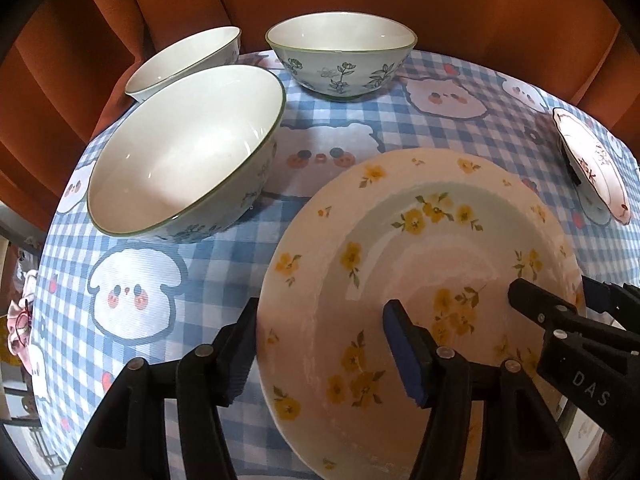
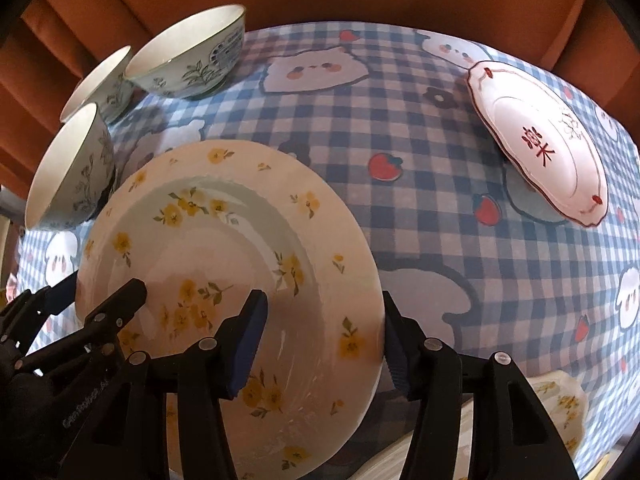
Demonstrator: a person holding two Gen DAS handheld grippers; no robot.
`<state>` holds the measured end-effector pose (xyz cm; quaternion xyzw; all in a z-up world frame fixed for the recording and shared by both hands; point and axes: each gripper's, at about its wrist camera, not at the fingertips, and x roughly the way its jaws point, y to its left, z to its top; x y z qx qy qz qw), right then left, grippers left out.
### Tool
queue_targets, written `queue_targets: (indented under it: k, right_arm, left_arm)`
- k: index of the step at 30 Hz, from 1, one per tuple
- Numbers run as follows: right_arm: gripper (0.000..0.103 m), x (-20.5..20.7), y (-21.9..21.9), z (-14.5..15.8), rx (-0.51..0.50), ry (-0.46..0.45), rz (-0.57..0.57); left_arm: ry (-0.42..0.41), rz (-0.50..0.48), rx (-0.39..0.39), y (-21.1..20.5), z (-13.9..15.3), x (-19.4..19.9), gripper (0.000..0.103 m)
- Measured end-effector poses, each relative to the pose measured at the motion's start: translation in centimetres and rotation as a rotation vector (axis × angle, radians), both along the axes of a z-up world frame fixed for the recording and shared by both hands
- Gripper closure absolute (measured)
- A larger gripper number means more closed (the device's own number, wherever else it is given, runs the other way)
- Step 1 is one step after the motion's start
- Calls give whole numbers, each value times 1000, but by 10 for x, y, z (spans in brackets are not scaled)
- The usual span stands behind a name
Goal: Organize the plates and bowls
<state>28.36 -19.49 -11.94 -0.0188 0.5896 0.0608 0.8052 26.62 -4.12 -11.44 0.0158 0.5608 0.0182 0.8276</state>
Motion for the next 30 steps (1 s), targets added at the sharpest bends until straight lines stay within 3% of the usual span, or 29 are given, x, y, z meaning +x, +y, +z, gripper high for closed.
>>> queue_targets:
  k: [3,12,30]
  right_arm:
    - [40,4,0,-1,14,-6,10]
    - [37,8,1,-2,17,32,0]
    - [37,-44,19,21,15,28,-10]
  left_arm:
    - [-7,6,8,-3,-1,-1,33]
    - [49,28,-3,-1,1,3,34]
    - [37,8,7,21,29,-45,35]
